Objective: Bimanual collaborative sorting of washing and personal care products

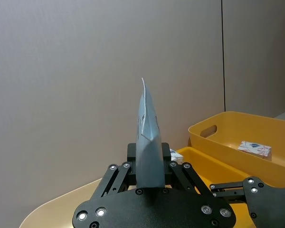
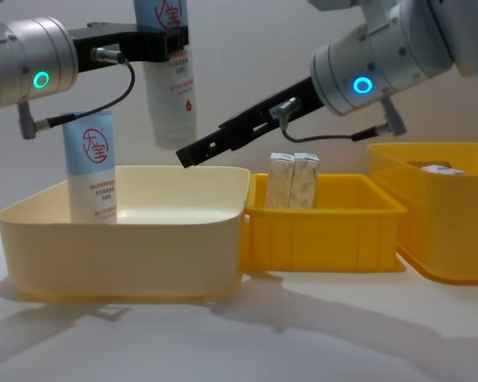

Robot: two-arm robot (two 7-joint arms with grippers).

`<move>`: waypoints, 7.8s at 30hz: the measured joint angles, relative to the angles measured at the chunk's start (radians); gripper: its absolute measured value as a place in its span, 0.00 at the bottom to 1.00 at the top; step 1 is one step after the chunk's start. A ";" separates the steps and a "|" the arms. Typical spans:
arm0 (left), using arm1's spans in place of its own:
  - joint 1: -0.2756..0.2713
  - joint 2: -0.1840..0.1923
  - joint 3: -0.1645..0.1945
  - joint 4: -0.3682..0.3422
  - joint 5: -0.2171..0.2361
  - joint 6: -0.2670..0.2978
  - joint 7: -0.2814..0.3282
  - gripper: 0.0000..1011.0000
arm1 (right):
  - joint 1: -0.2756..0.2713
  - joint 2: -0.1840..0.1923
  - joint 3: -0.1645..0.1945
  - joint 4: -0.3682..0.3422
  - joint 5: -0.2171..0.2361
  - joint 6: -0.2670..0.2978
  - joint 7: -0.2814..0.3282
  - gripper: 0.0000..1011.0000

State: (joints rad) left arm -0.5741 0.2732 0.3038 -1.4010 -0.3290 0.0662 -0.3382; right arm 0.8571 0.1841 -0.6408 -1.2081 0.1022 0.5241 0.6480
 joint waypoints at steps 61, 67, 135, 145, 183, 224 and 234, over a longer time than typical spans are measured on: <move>0.034 -0.004 -0.004 0.007 0.003 0.025 0.015 0.27 | 0.002 -0.067 0.001 0.071 -0.015 -0.066 -0.115 0.99; 0.041 -0.005 -0.006 0.004 0.002 0.026 0.017 0.27 | 0.003 -0.077 0.001 0.082 -0.016 -0.067 -0.117 0.99; 0.065 0.017 -0.005 -0.082 0.006 0.050 0.020 0.27 | 0.049 -0.216 0.051 0.269 0.027 -0.108 -0.178 0.66; 0.065 0.018 -0.005 -0.083 0.006 0.050 0.020 0.27 | 0.050 -0.218 0.052 0.272 0.028 -0.109 -0.178 0.66; 0.065 0.018 -0.005 -0.084 0.006 0.050 0.020 0.99 | 0.029 -0.189 0.091 0.208 0.005 -0.068 -0.270 0.66; 0.065 0.018 -0.005 -0.084 0.006 0.050 0.020 0.99 | 0.081 -0.030 0.277 0.042 -0.104 0.399 -0.526 0.66; 0.065 0.018 -0.005 -0.084 0.006 0.050 0.020 0.99 | 0.206 0.000 0.280 0.170 -0.117 0.537 -0.495 0.66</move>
State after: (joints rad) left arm -0.5087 0.2914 0.2991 -1.4849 -0.3230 0.1164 -0.3184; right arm 1.0630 0.1840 -0.3606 -1.0378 -0.0148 1.0616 0.1535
